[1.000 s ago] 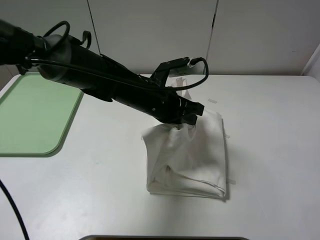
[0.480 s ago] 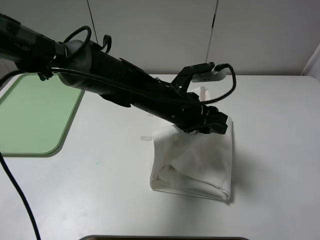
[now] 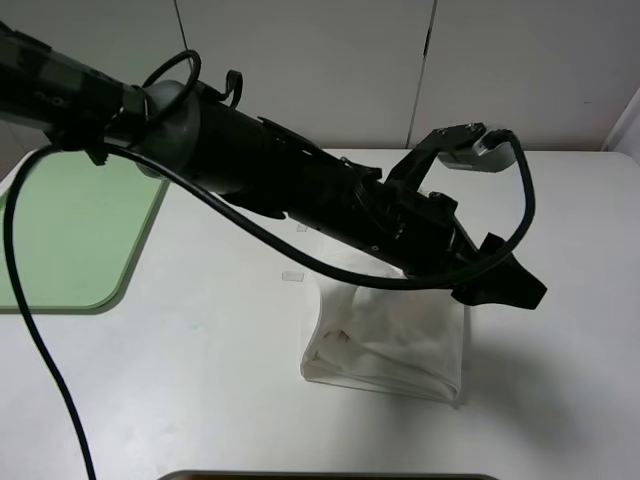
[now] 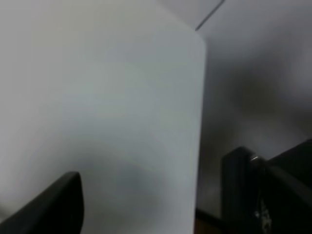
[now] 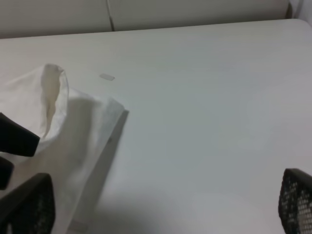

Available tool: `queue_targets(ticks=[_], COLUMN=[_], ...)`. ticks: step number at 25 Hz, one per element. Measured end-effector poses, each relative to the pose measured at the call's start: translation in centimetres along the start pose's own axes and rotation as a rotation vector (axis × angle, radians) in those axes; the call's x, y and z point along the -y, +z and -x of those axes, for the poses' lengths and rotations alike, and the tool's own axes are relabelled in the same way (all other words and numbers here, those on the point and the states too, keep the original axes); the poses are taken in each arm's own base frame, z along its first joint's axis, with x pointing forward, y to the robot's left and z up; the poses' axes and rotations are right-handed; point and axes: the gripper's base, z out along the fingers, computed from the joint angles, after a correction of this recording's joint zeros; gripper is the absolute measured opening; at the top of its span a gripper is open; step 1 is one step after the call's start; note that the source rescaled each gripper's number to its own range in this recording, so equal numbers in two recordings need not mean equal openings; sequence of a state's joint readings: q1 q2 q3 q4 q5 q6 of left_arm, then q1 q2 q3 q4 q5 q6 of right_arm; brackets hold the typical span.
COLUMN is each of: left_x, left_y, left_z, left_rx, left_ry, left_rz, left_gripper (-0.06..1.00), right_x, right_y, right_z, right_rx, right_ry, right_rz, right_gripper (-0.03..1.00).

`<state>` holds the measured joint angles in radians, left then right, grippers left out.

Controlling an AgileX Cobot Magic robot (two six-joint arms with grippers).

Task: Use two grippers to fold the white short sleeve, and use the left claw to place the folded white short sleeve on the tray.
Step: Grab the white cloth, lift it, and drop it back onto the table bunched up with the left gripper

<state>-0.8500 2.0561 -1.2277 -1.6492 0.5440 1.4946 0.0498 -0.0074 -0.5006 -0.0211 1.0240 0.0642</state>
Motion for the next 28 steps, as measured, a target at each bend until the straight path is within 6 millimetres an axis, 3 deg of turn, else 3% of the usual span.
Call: queue_targets(ticks=[4, 10, 15, 19, 21, 28], left_x=[0.8, 1.3, 0.7, -0.3, -0.8, -1.7], left_y=[0.0, -3.1, -6.6, -10.3, -12.1, -13.0], left_z=[0.8, 2.7, 3.0, 1.2, -0.8, -4.6], left_rx=[0.017, -0.003, -0.043, -0.104, -0.145, -0.223], left_ry=[0.019, 0.062, -0.048, -0.216, -0.273, -0.345], left_rz=[-0.065, 0.111, 0.213, 0.309, 0.351, 0.395], left_gripper=[0.72, 0.72, 0.72, 0.76, 0.87, 0.92], right_x=[0.0, 0.0, 0.0, 0.0, 0.0, 0.0], right_y=[0.0, 0.0, 0.0, 0.0, 0.0, 0.0], right_z=[0.0, 0.0, 0.0, 0.0, 0.0, 0.0], right_rx=[0.000, 0.000, 0.000, 0.000, 0.000, 0.000], right_ry=[0.000, 0.000, 0.000, 0.000, 0.000, 0.000], right_rz=[0.000, 0.000, 0.000, 0.000, 0.000, 0.000], right_gripper=[1.00, 1.00, 1.00, 1.00, 1.00, 1.00])
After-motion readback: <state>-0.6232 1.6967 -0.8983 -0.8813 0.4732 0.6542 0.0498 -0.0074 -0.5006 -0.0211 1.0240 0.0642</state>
